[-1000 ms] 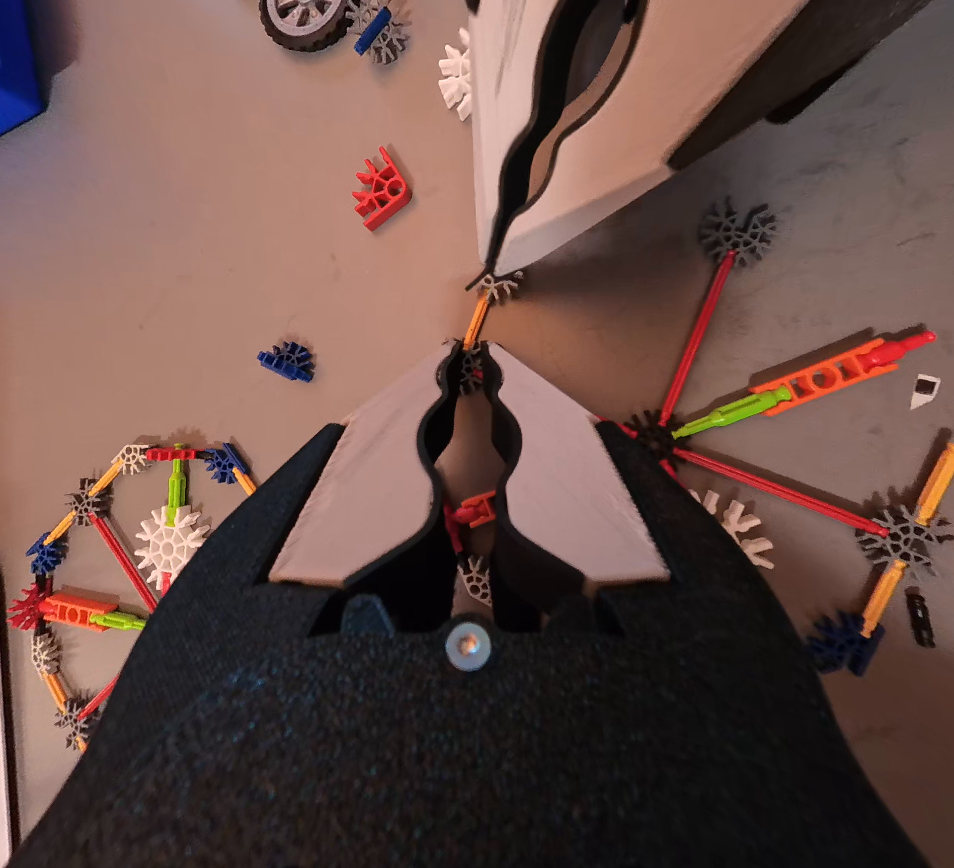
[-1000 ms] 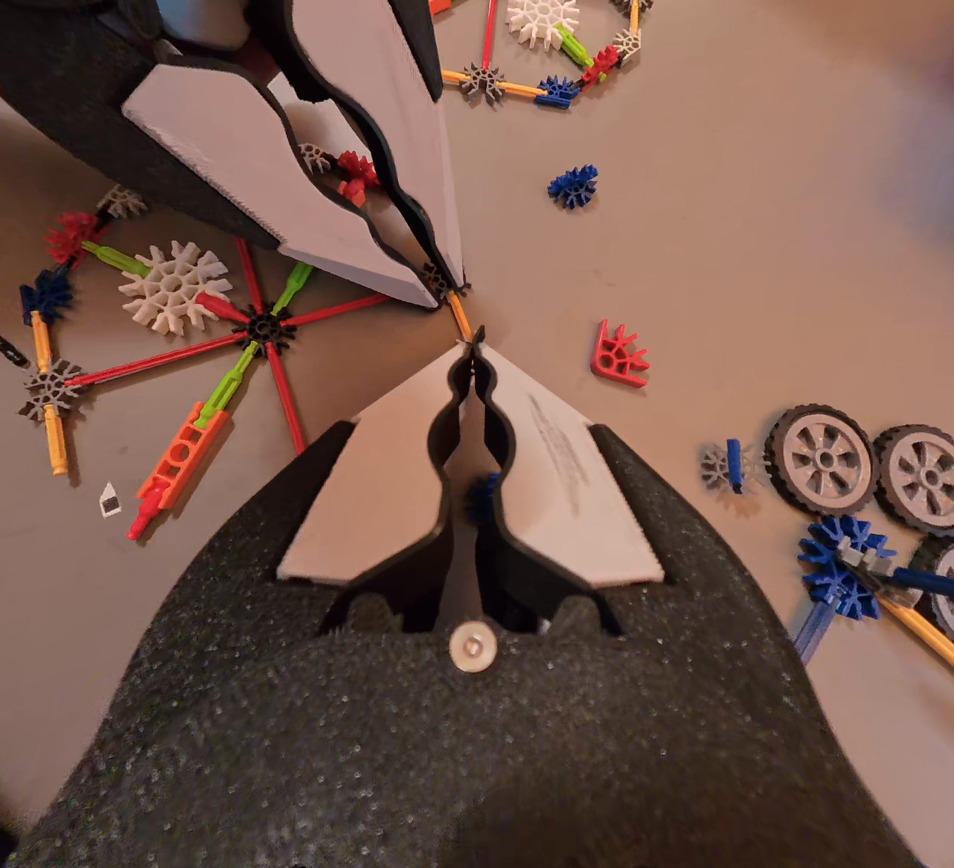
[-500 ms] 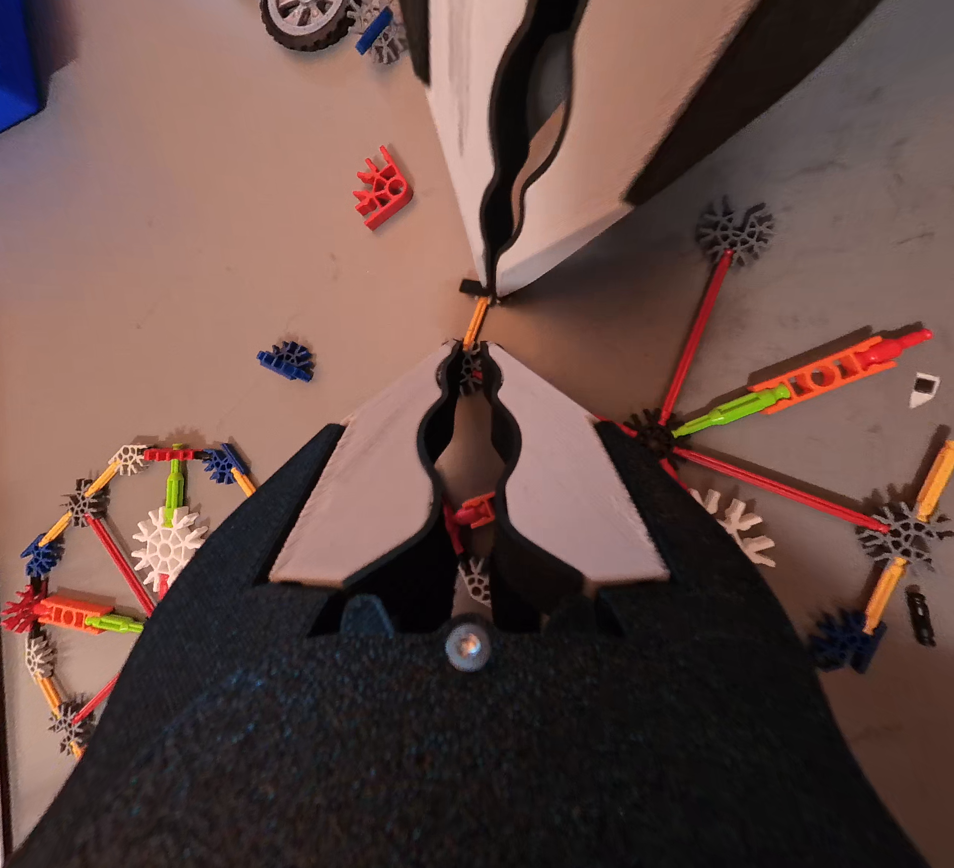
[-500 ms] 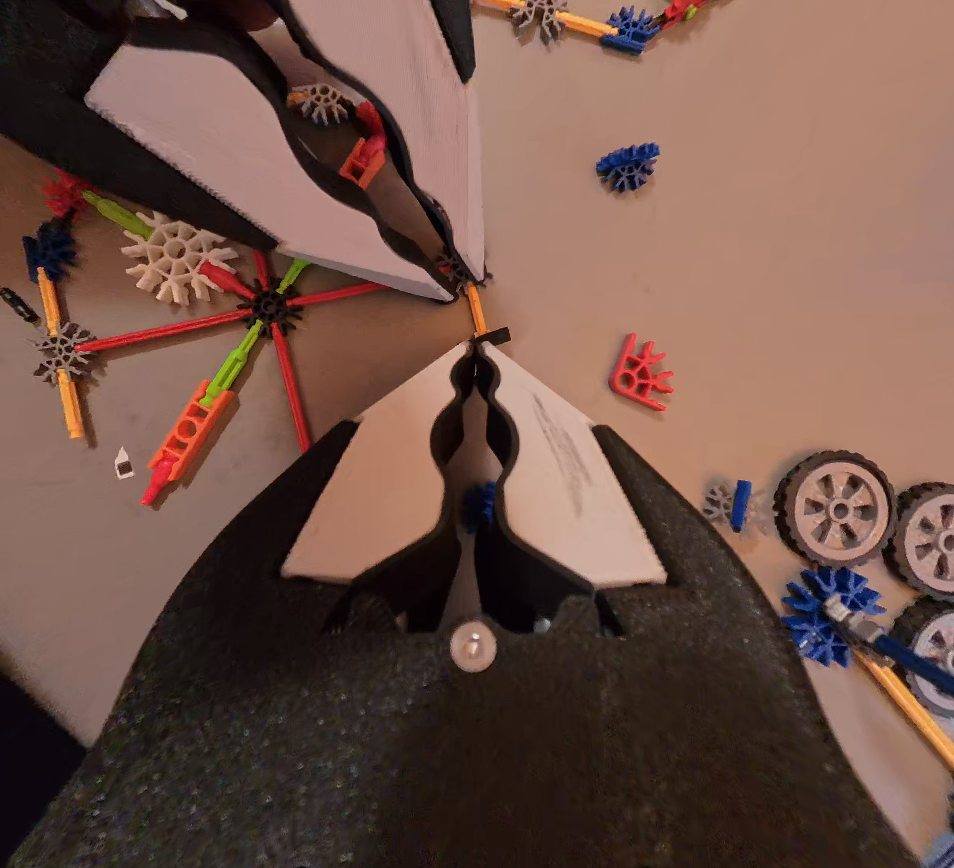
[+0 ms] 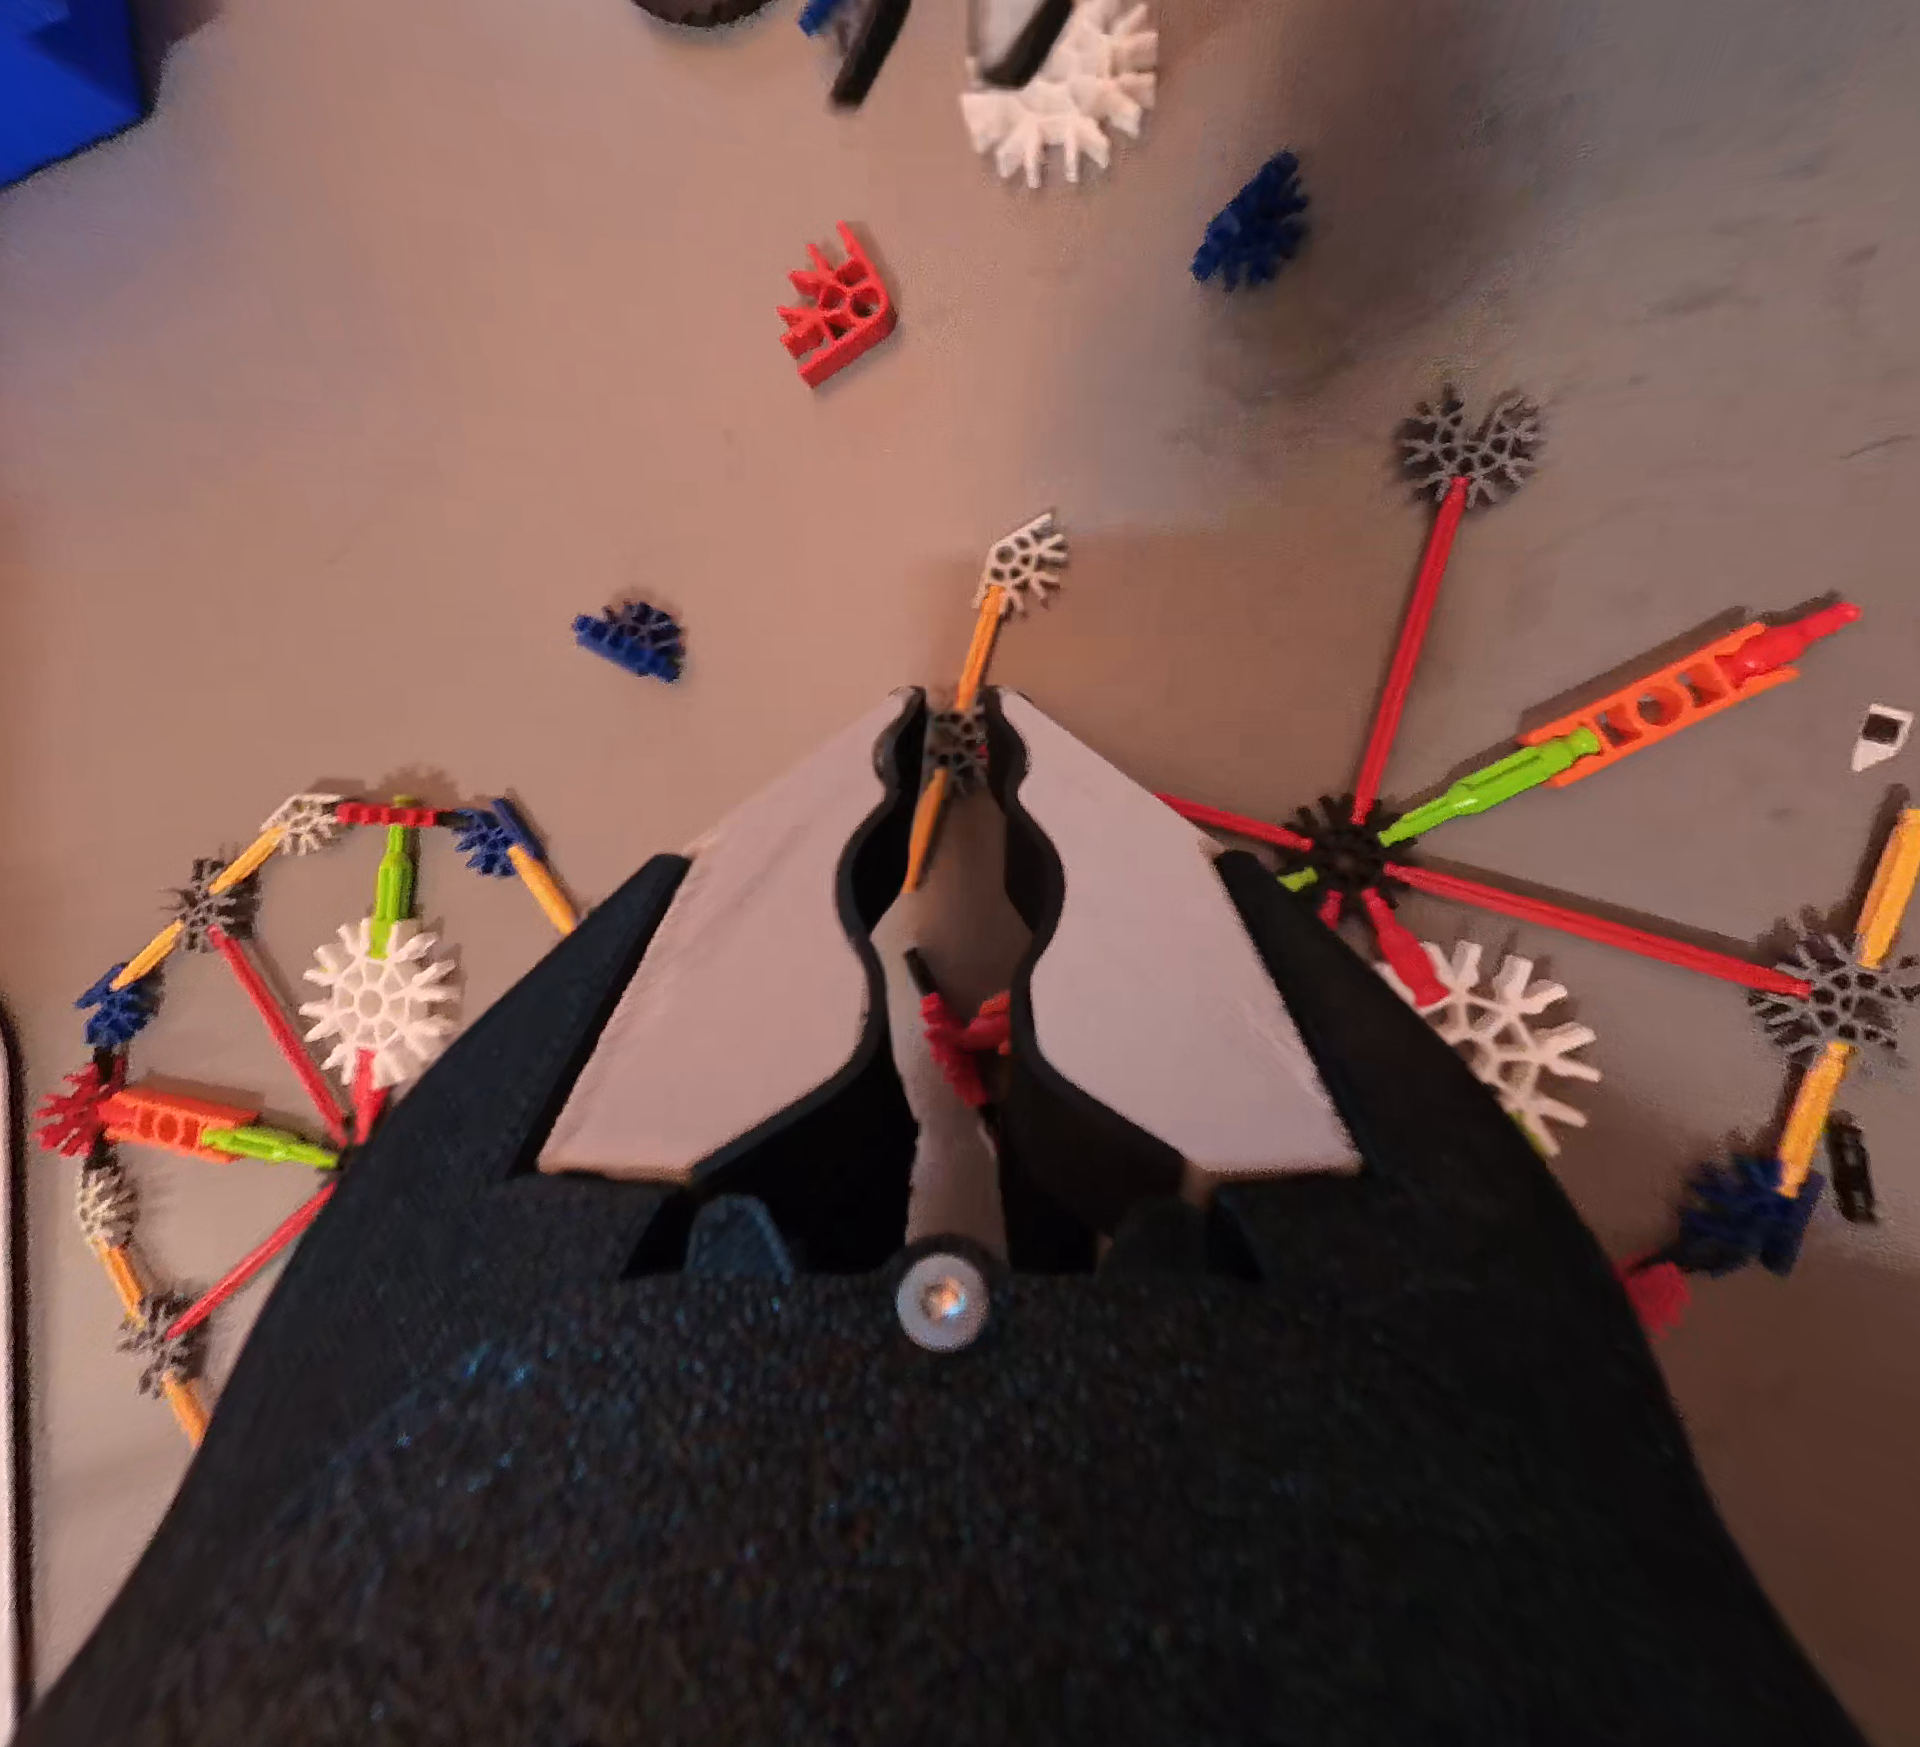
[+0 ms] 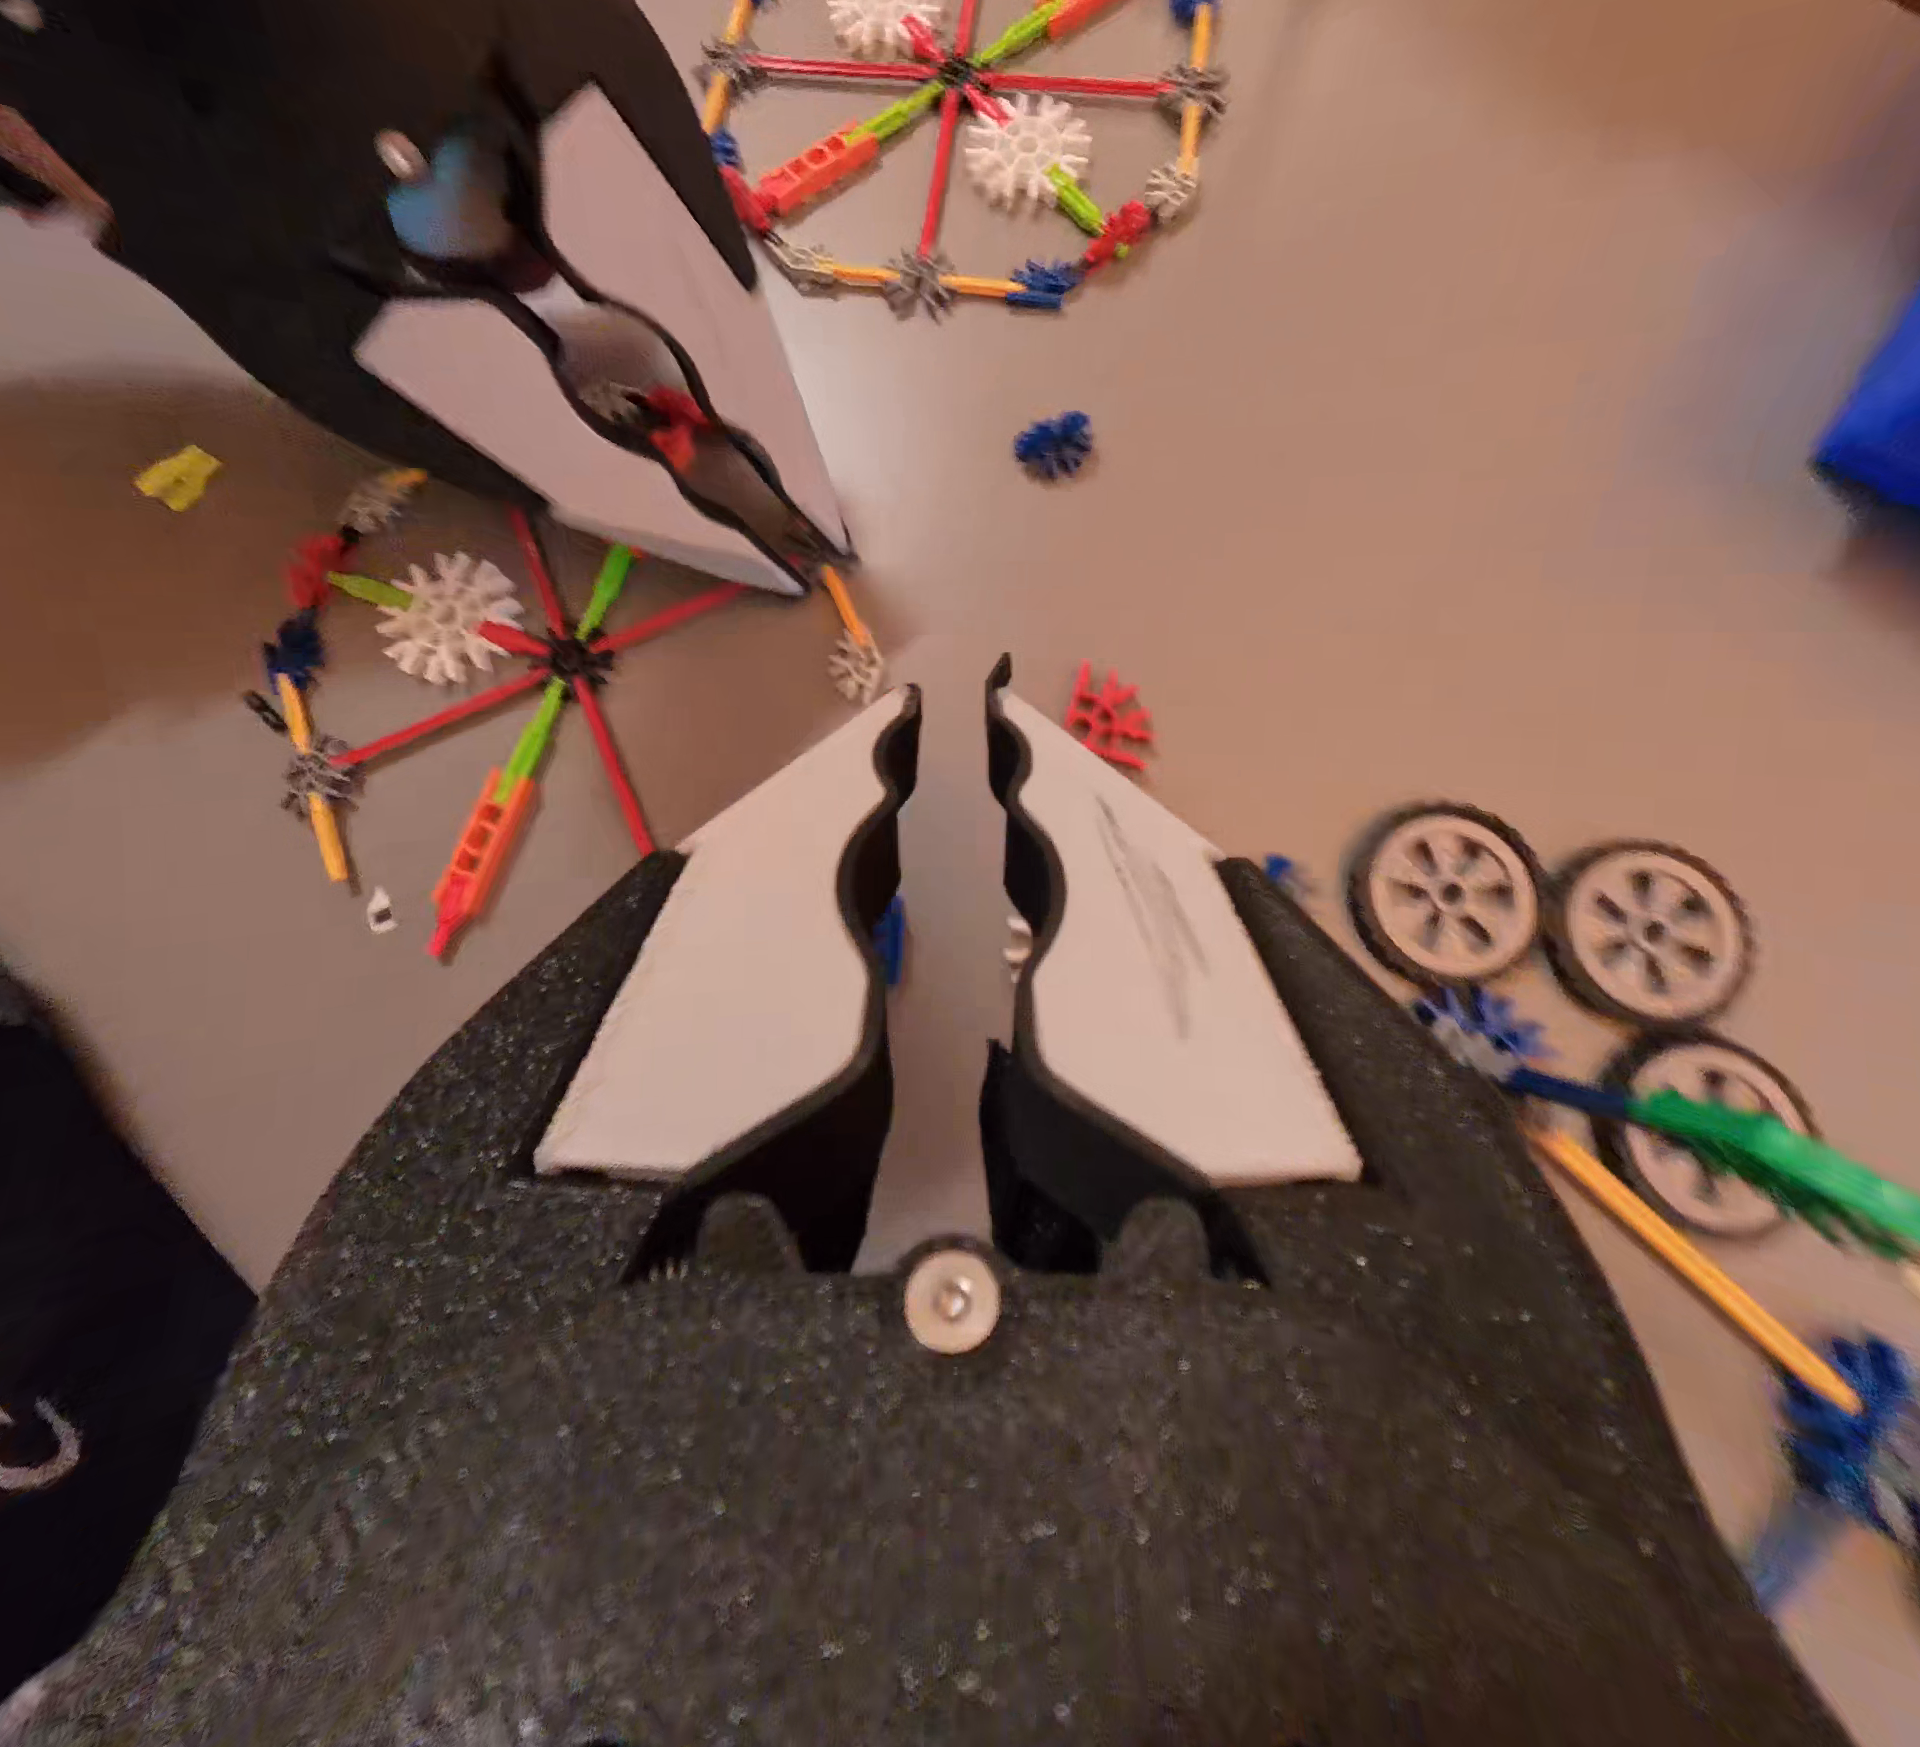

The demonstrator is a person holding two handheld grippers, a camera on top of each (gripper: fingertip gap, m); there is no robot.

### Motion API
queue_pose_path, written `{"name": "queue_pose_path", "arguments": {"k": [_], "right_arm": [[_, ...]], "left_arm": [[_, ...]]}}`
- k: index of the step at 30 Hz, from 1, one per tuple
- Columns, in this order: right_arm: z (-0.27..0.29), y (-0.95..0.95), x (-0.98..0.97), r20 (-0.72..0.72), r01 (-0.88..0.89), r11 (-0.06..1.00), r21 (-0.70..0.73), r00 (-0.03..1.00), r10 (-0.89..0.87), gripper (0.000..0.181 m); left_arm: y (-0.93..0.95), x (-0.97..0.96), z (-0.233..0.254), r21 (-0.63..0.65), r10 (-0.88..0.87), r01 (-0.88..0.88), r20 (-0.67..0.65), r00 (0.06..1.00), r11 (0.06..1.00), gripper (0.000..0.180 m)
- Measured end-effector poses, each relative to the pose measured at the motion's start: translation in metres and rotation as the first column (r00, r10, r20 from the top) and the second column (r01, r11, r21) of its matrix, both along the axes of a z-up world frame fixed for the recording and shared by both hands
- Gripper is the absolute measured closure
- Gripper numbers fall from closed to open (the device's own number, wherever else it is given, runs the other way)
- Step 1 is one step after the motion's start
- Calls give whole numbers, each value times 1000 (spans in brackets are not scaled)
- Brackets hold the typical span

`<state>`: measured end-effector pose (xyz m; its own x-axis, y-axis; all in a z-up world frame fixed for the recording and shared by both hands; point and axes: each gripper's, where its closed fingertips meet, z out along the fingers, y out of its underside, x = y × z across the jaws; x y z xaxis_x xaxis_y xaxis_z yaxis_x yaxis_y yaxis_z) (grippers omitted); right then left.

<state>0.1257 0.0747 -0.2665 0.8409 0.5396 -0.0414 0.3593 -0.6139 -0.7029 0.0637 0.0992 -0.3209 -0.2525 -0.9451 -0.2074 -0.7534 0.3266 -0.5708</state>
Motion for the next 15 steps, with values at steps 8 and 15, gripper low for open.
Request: {"name": "queue_pose_path", "arguments": {"k": [8,15], "right_arm": [[-42,-27,34,136,84,995,-49,988,-77,141],[-62,-23,40,138,127,990,-56,983,-118,140]], "left_arm": [[12,-12,20,-24,98,-97,43,994,995,164],[15,-30,35,-32,192,-190,61,980,981,164]]}}
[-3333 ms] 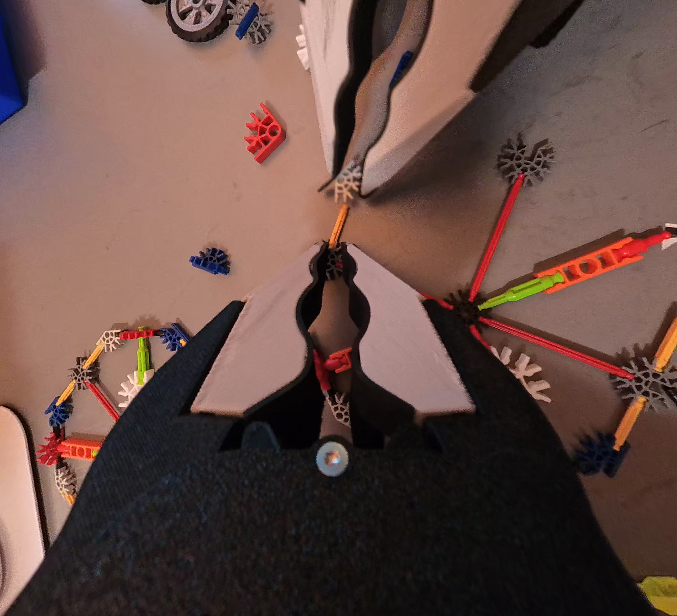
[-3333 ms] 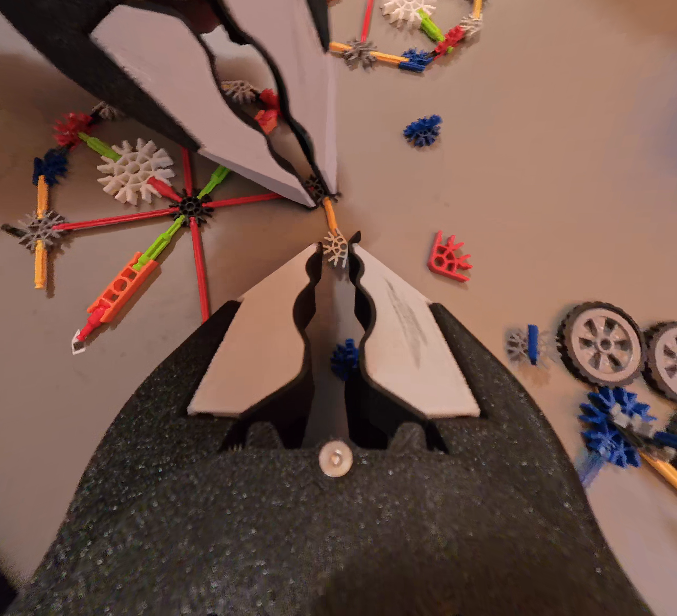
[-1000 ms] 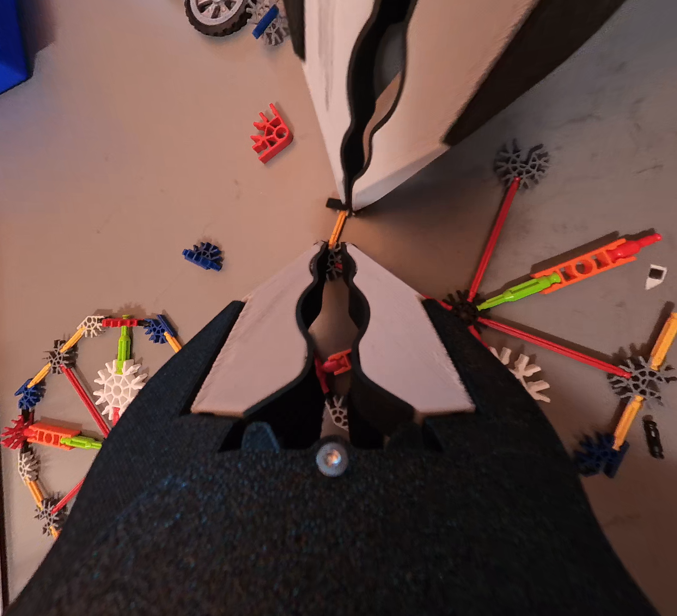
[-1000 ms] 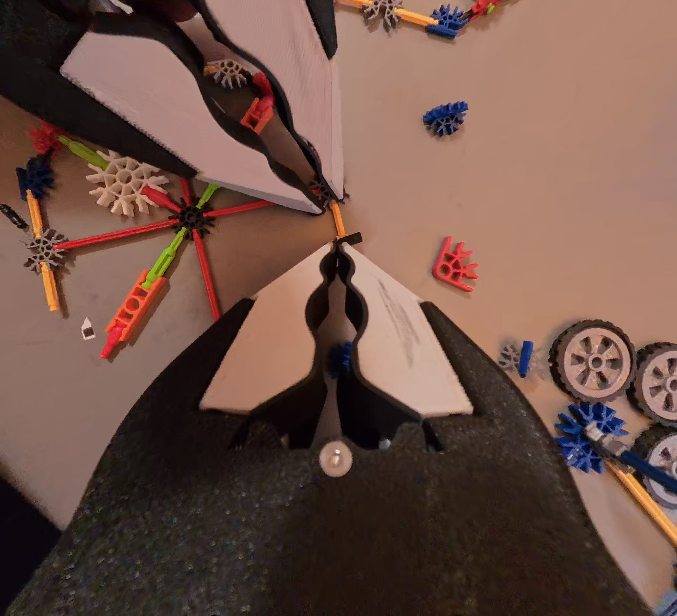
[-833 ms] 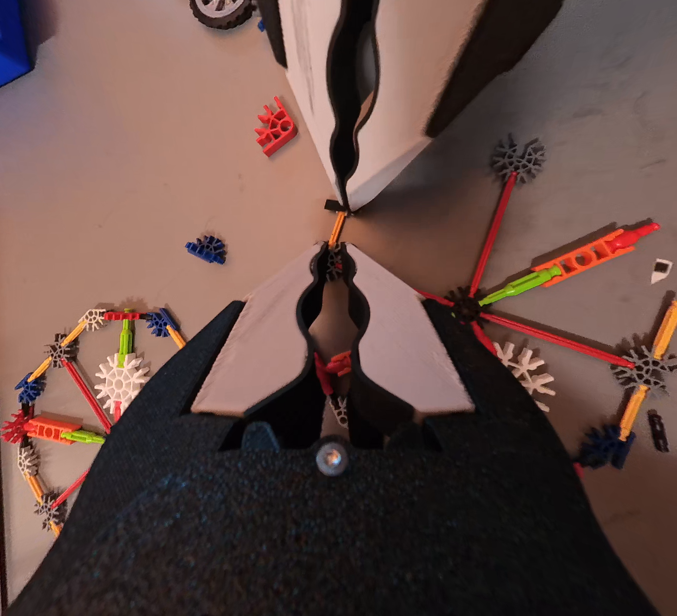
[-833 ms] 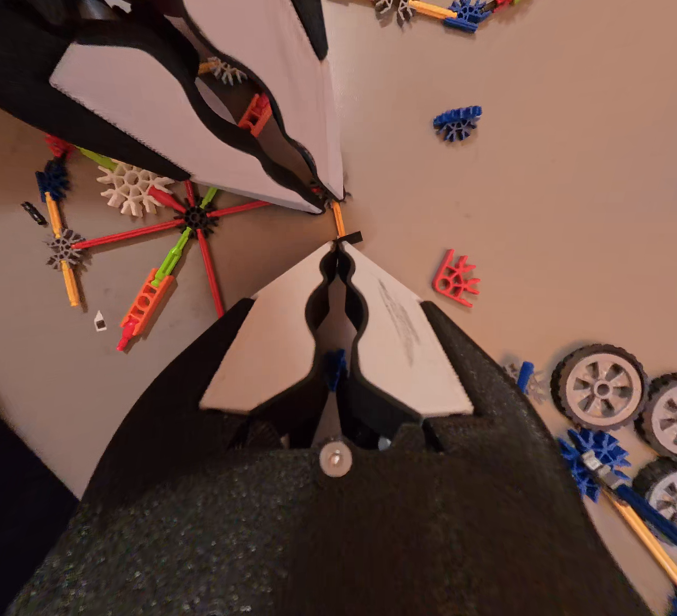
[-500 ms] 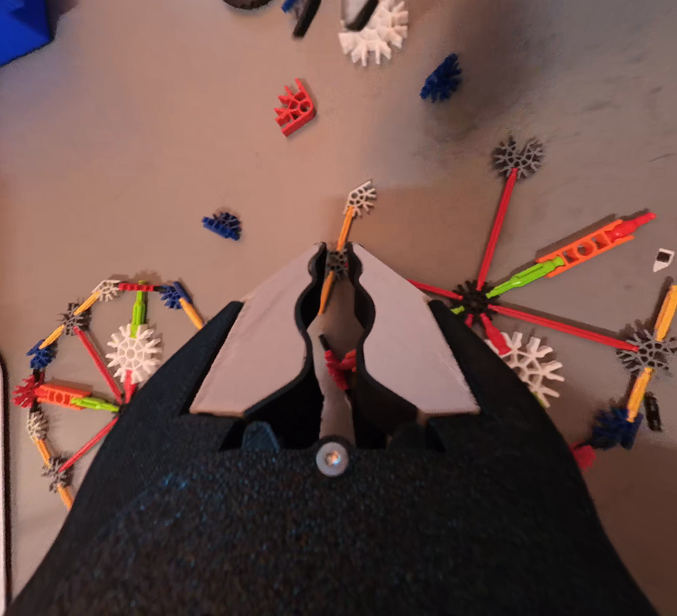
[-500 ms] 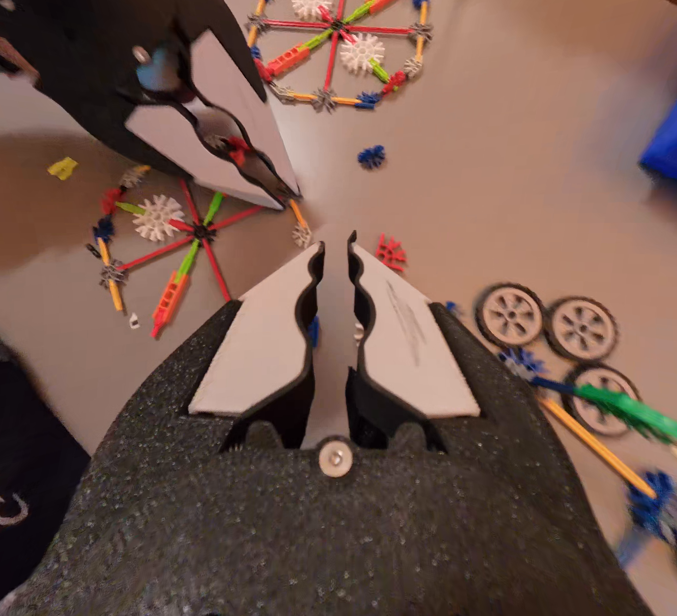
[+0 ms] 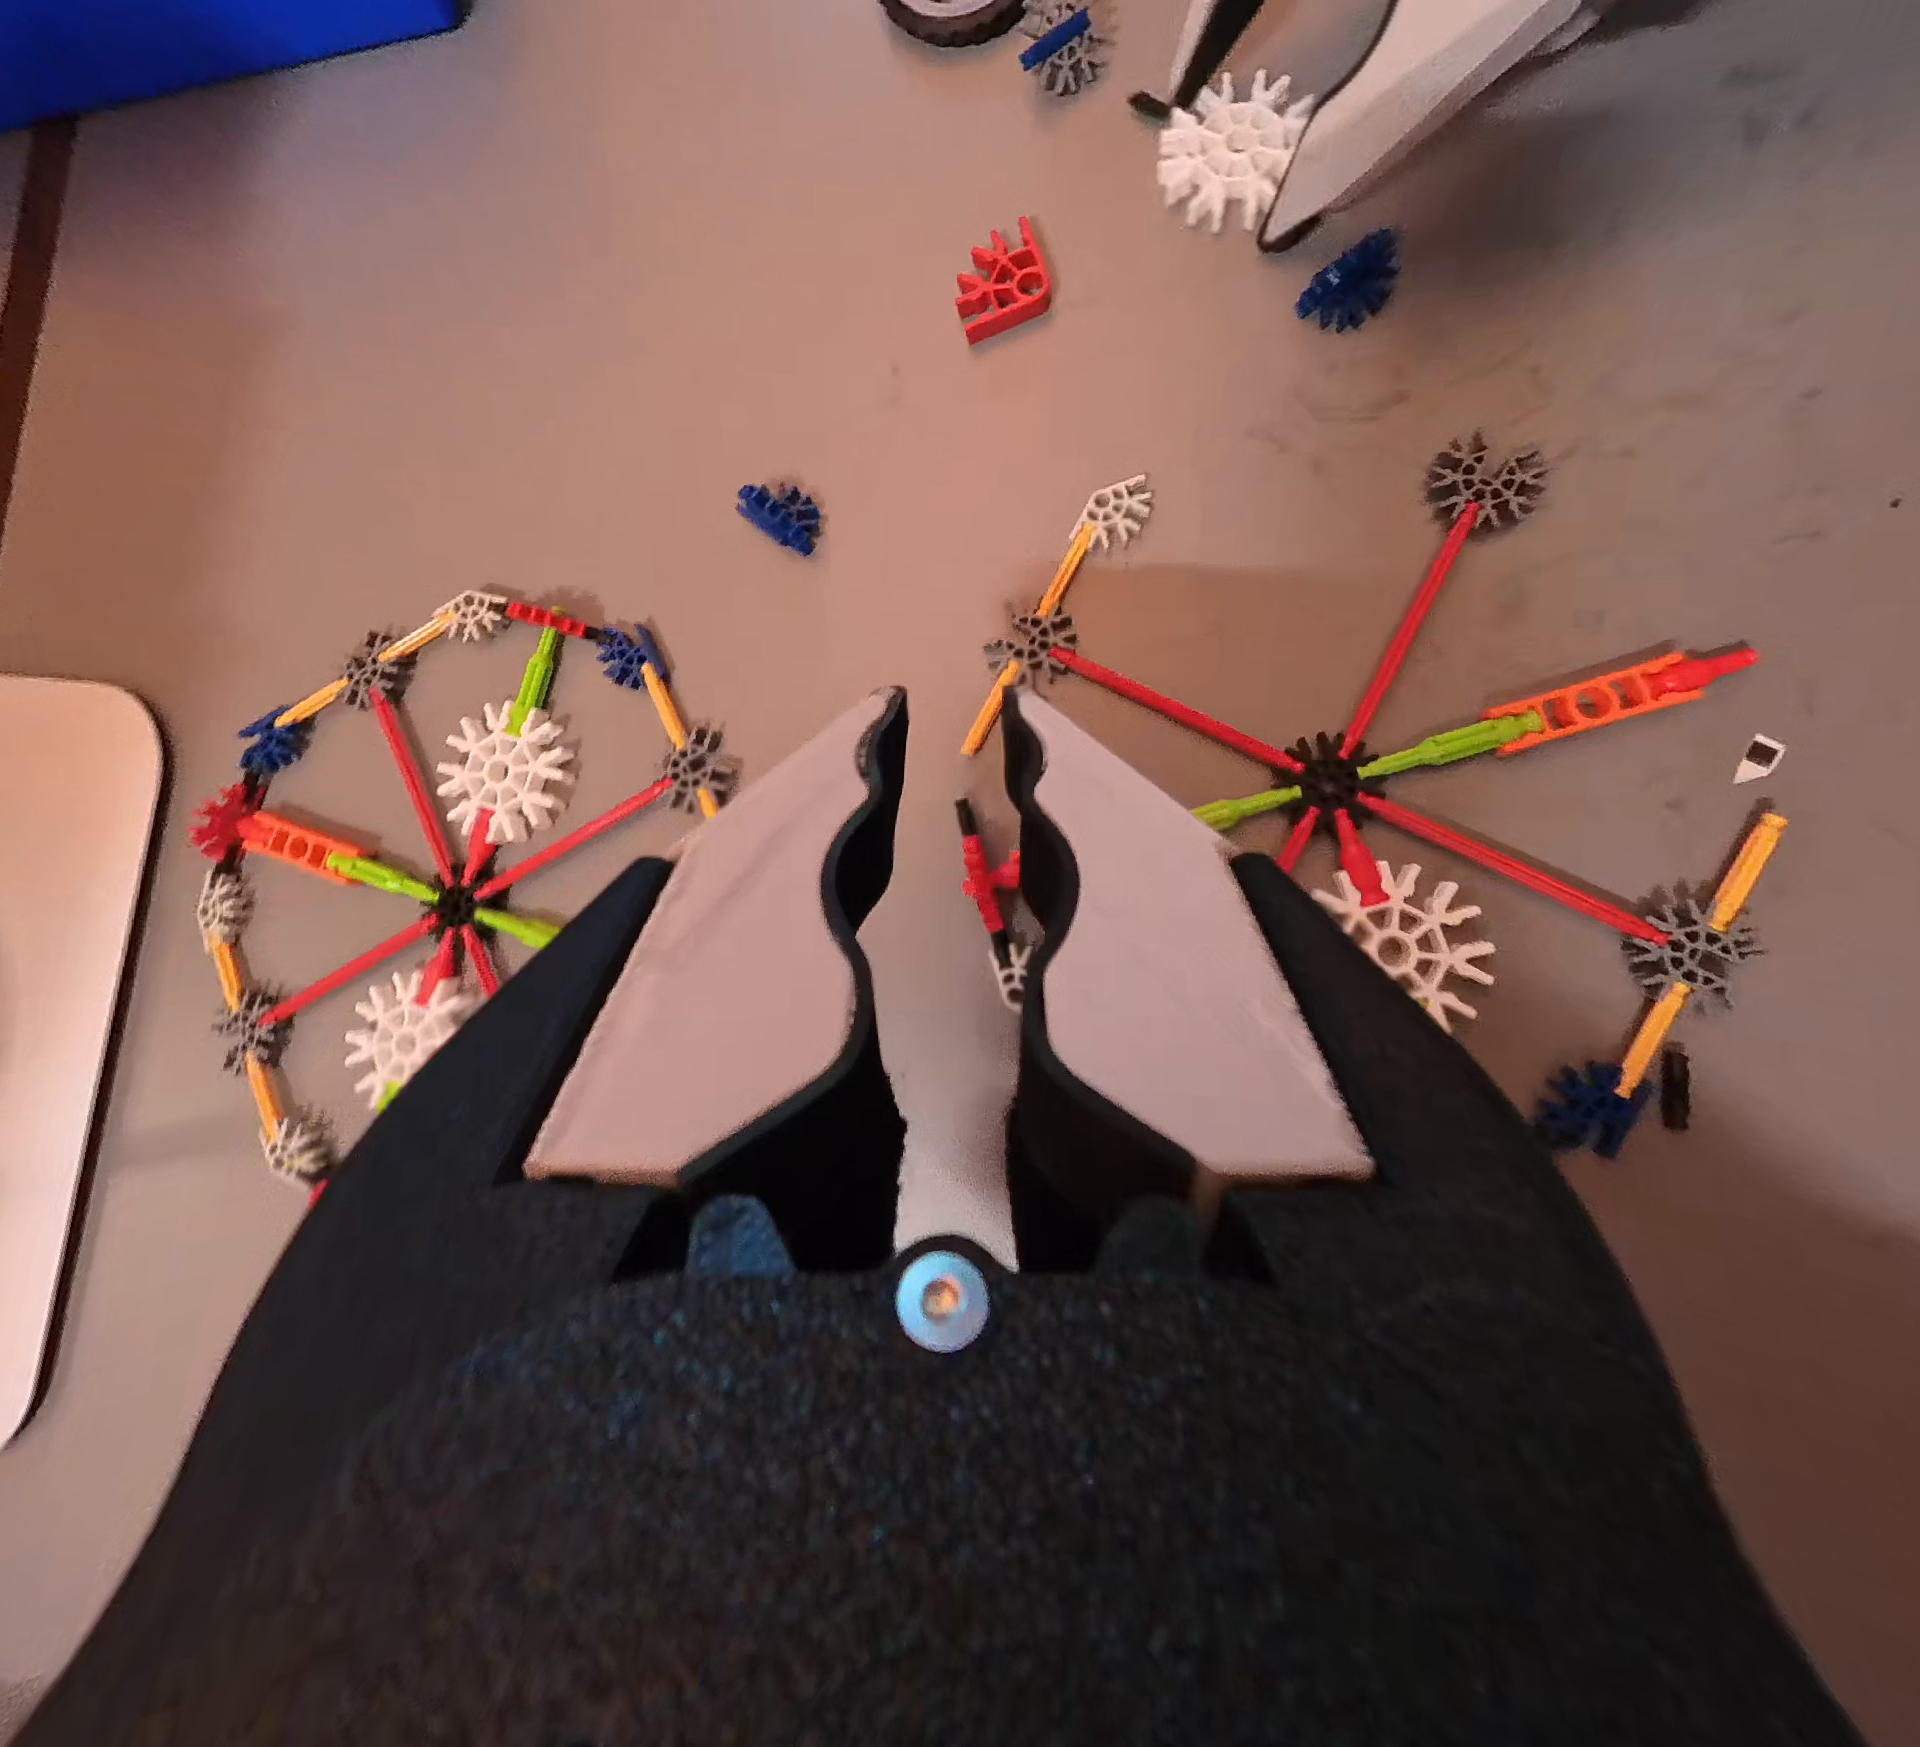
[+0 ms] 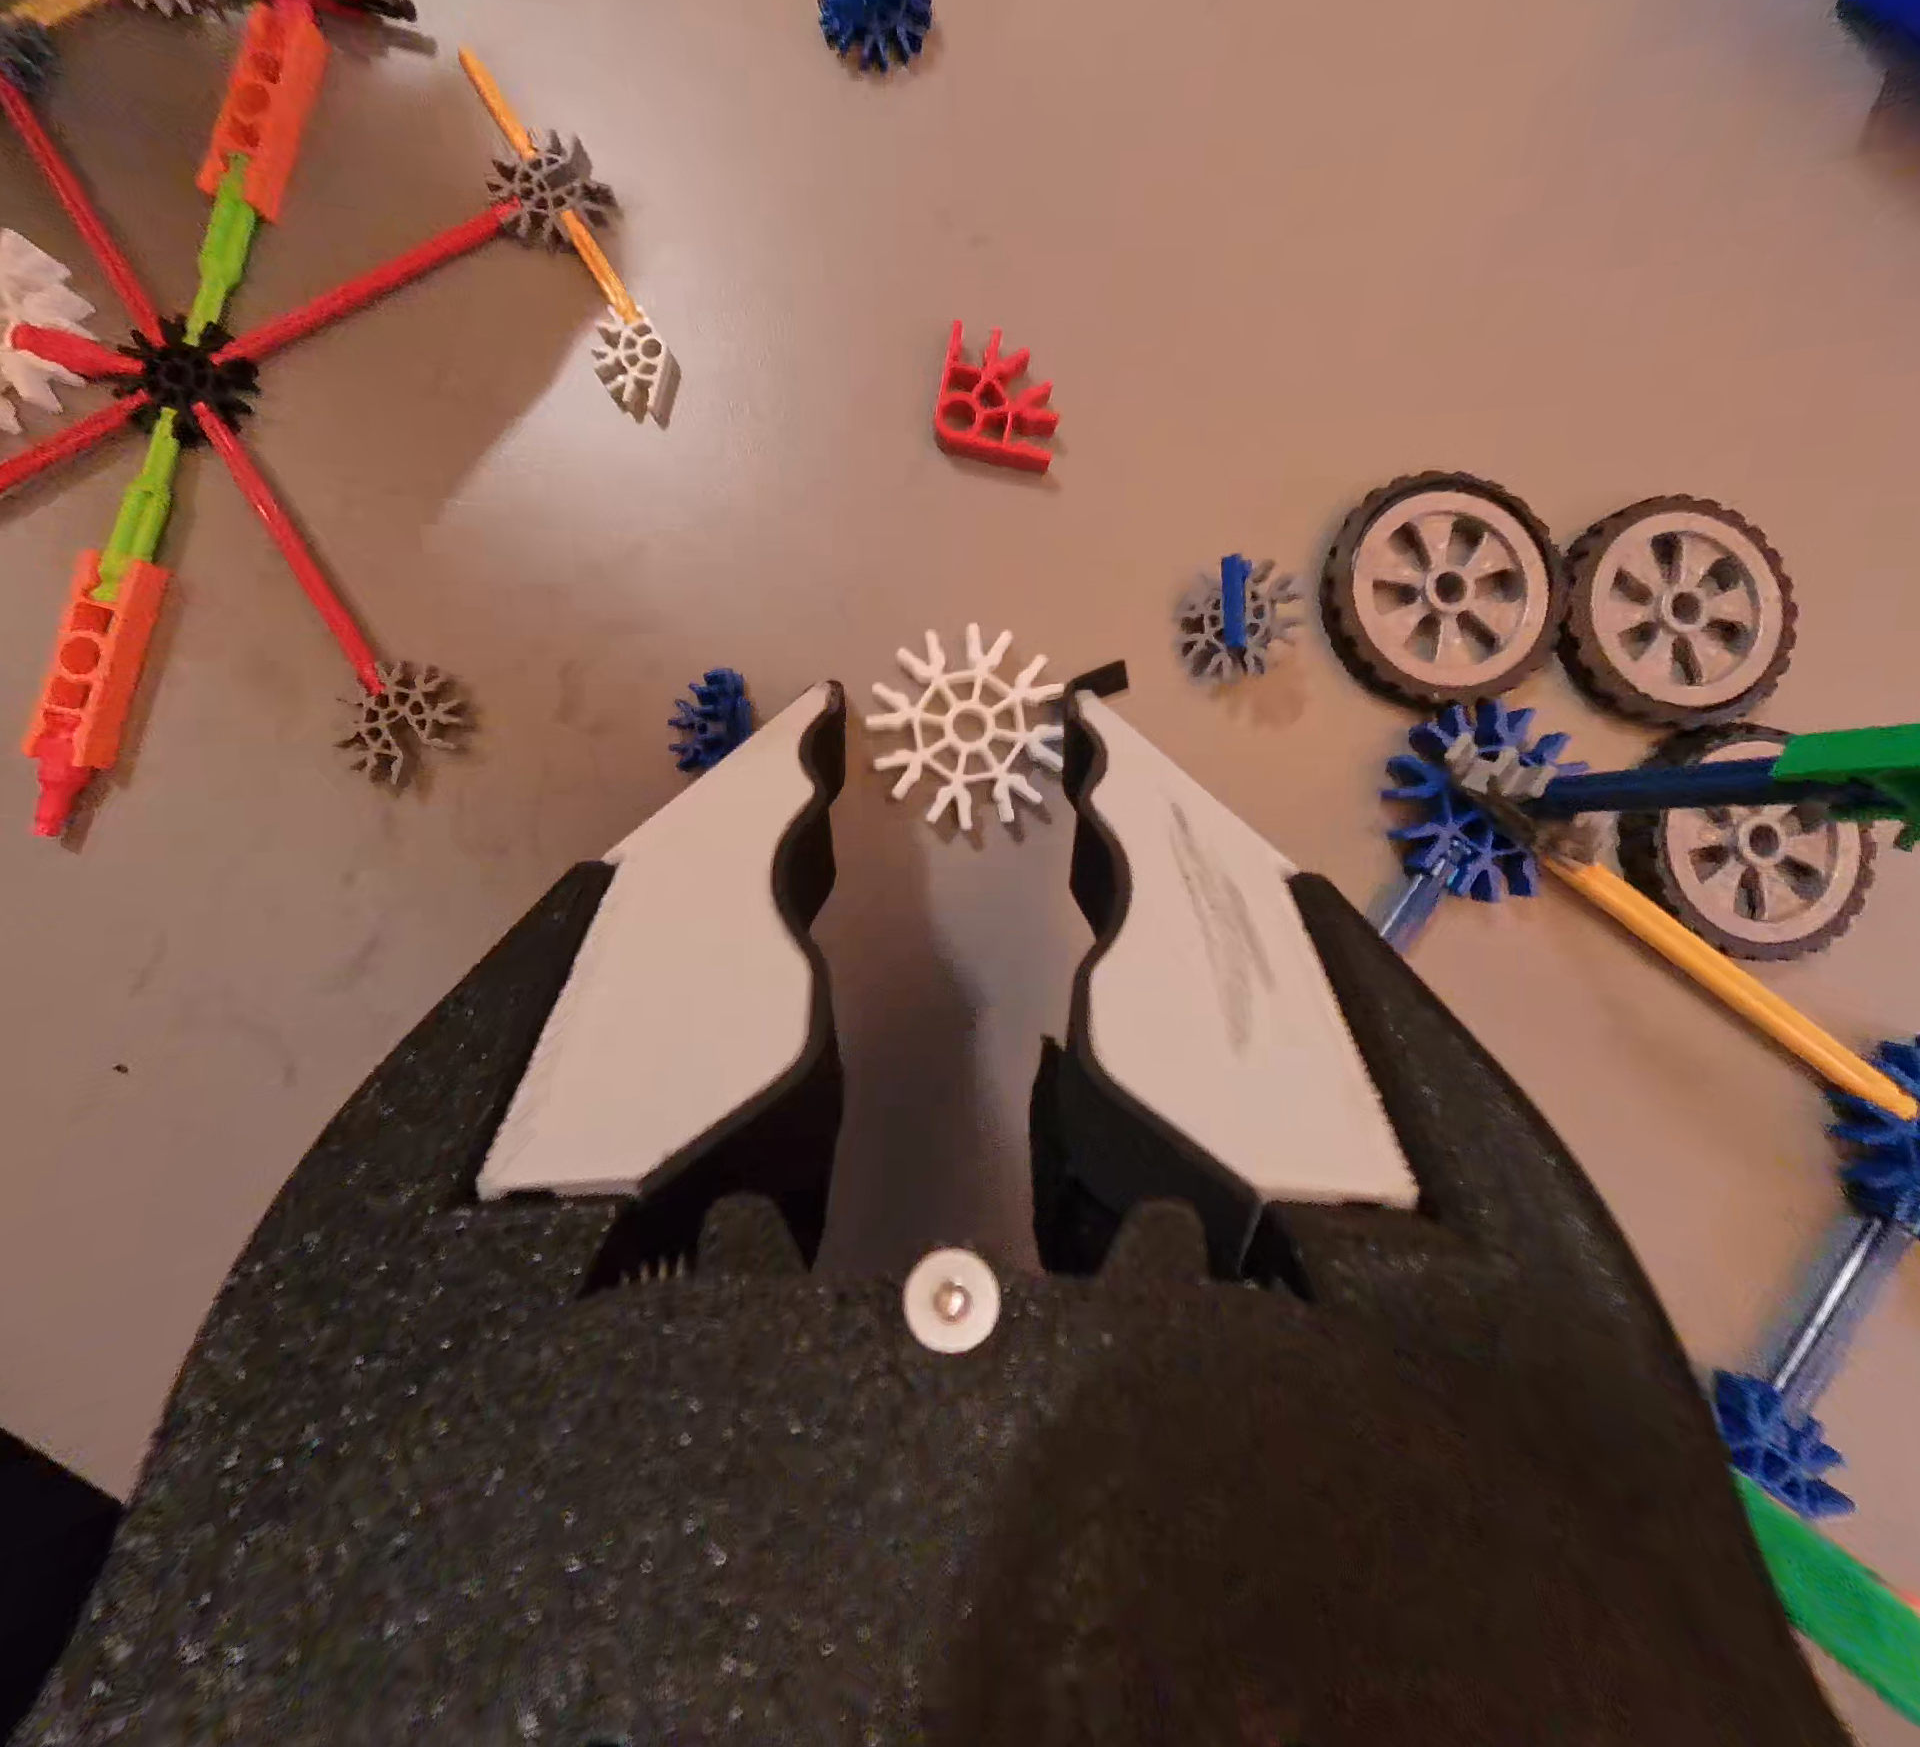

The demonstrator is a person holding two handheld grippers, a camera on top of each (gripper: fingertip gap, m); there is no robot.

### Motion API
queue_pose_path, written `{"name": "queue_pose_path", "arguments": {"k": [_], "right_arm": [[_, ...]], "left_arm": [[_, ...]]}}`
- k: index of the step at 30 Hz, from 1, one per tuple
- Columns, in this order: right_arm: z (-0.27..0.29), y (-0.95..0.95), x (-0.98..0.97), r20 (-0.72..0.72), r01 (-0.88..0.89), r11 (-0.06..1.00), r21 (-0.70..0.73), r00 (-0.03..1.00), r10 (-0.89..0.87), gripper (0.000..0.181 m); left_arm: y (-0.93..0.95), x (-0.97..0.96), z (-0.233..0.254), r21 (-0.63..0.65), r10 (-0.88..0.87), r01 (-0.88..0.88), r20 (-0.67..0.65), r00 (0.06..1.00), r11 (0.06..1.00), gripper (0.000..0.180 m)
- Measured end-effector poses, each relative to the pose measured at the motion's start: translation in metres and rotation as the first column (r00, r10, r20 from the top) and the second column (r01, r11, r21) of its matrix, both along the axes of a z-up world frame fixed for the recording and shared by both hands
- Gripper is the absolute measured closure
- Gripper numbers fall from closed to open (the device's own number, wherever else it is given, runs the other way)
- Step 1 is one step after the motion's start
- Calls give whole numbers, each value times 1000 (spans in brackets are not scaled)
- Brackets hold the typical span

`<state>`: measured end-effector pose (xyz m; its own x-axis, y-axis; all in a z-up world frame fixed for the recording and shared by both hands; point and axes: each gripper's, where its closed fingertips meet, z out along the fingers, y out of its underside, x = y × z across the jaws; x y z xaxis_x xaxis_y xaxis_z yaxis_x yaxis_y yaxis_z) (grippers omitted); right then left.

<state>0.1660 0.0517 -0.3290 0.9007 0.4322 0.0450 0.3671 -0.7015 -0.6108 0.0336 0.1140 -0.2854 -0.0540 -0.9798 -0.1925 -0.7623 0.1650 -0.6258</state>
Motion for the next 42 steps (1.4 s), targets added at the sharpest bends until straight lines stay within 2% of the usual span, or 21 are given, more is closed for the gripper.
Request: {"name": "queue_pose_path", "arguments": {"k": [8,14,21,23,24,27,31,36,39,42], "right_arm": [[18,4,-4,-61,-45,997,64,997,49,147],[41,-1,-63,-95,-288,951,113,950,298,147],[17,-6,-104,3,-470,879,82,882,471,146],[8,-5,-107,7,-475,878,56,880,476,142],[8,-5,-107,0,-477,877,53,879,478,133],[18,-2,-103,-6,-473,878,80,880,475,132],[28,-5,-101,-48,-491,865,101,866,497,151],[5,-8,-111,-1,-544,837,56,839,545,172],[7,-2,-111,-2,-523,850,63,851,524,173],[27,-3,-111,-51,-516,849,113,850,524,164]], "left_arm": [[7,-42,26,6,178,-178,48,983,984,164],[6,-78,39,9,296,-297,60,953,955,164],[-4,-101,36,4,369,-370,50,928,929,164],[-8,-105,36,-5,382,-383,53,923,924,164],[-10,-108,36,-6,389,-390,50,920,921,164],[-14,-115,36,-4,407,-407,45,912,913,164],[-20,-118,36,-19,422,-421,50,905,907,164],[-21,-119,35,-16,433,-433,42,900,901,163],[-20,-124,41,0,443,-443,41,896,896,163],[-21,-133,47,7,462,-463,45,886,886,164]]}}
